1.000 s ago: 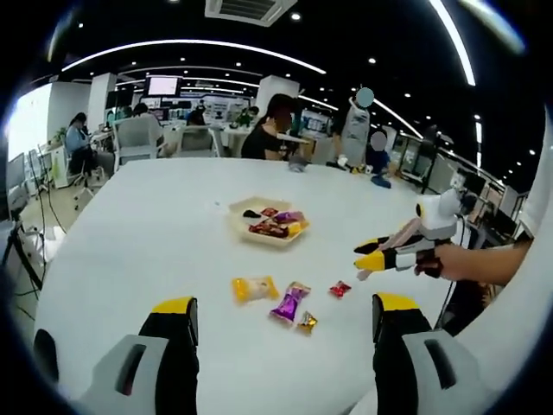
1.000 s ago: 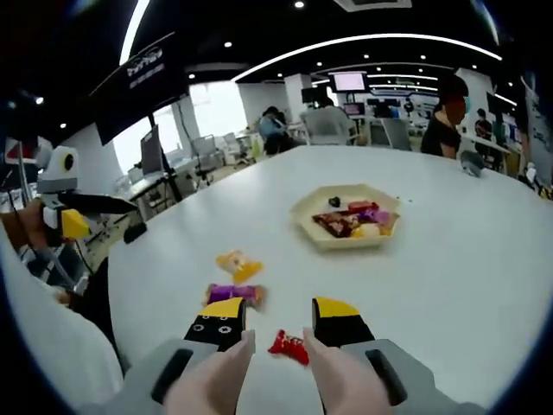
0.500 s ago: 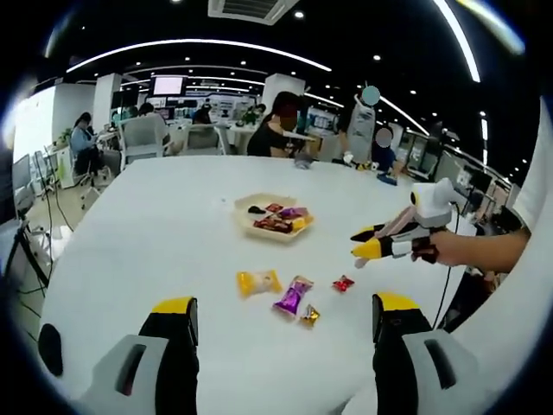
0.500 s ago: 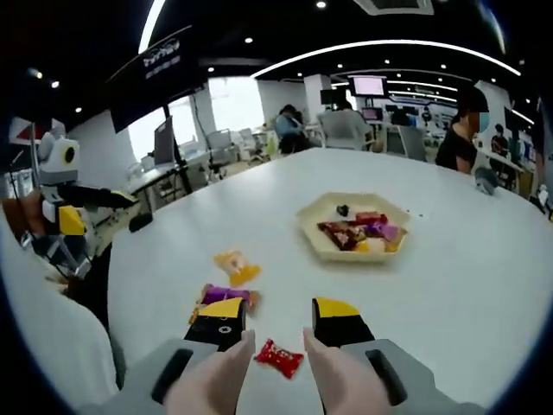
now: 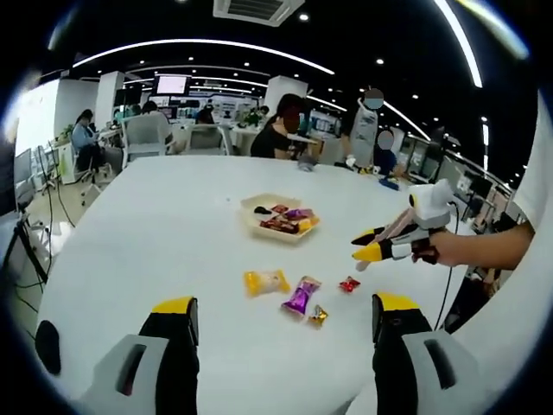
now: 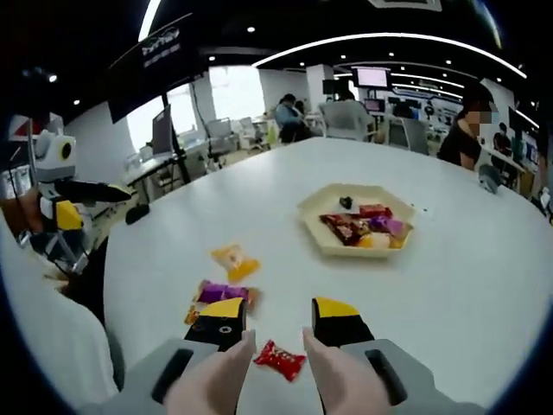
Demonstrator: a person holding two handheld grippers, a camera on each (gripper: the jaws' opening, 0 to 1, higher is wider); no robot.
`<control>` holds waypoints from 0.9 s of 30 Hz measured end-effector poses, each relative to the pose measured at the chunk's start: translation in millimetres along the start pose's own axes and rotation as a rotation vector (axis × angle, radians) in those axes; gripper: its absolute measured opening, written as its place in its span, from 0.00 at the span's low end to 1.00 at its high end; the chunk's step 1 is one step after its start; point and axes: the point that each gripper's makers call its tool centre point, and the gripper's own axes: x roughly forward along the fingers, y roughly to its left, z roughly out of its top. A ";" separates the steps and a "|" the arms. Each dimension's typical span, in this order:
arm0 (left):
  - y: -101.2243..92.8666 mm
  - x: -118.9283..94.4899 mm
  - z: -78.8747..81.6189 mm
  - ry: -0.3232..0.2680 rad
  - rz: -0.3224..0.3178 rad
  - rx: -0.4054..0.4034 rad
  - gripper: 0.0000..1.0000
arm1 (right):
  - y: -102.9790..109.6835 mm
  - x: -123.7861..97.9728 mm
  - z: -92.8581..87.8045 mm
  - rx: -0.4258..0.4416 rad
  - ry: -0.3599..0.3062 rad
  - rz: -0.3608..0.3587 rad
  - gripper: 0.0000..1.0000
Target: Place the target food into the container with the food tongs after gripping and lifting it, then release it inside without dropping or visibly crushing the food.
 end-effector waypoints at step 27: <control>-15.2 22.6 11.5 -0.028 -0.072 0.031 0.82 | -1.7 -8.4 -9.9 -0.173 0.013 0.053 0.29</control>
